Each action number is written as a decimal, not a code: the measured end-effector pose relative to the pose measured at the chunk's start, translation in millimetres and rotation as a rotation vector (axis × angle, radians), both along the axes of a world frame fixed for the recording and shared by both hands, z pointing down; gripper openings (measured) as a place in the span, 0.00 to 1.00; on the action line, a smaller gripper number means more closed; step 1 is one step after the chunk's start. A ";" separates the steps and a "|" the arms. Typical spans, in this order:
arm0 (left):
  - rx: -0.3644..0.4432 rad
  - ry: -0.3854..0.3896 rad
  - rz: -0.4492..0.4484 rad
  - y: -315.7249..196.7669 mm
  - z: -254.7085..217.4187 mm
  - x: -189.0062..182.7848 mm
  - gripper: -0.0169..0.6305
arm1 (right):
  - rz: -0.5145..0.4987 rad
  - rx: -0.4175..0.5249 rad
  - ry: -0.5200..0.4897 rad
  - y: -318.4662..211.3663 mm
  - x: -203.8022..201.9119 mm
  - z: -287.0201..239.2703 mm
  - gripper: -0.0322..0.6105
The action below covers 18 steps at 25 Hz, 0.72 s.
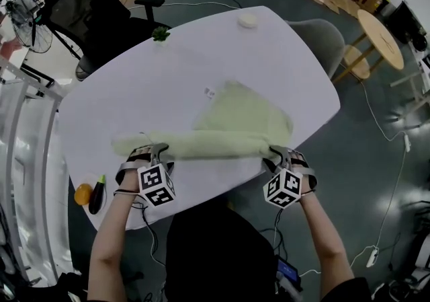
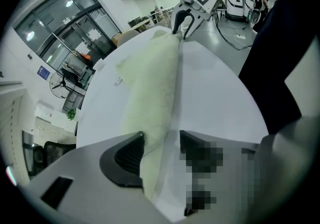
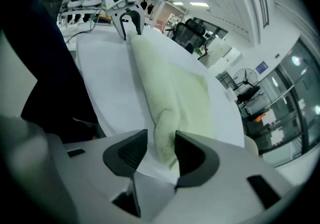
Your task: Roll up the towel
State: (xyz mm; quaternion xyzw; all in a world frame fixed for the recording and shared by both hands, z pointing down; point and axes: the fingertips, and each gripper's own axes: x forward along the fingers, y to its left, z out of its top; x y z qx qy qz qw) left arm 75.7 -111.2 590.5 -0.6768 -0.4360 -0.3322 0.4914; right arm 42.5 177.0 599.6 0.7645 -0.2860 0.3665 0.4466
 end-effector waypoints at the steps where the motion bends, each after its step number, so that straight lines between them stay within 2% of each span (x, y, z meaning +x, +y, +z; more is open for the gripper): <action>1: 0.018 0.015 0.001 -0.7 3.8 3.2 0.42 | 0.014 -0.005 0.003 3.3 1.6 2.6 0.33; 4: 0.075 0.074 0.001 -2.4 10.0 13.8 0.38 | 0.038 -0.025 0.039 10.5 8.7 1.5 0.23; 6: 0.105 0.135 0.006 -1.1 6.4 24.5 0.21 | 0.038 -0.063 0.071 16.2 12.6 -1.6 0.15; 7: 0.116 0.154 0.012 -0.7 4.6 28.9 0.18 | 0.035 -0.078 0.083 18.4 14.3 -3.7 0.11; 13: 0.154 0.222 0.033 -15.2 -16.2 48.0 0.13 | -0.056 -0.147 0.151 19.4 28.8 -25.6 0.10; 18: 0.197 0.216 0.057 -32.3 -15.2 26.6 0.13 | -0.145 -0.173 0.138 2.3 10.1 -22.0 0.10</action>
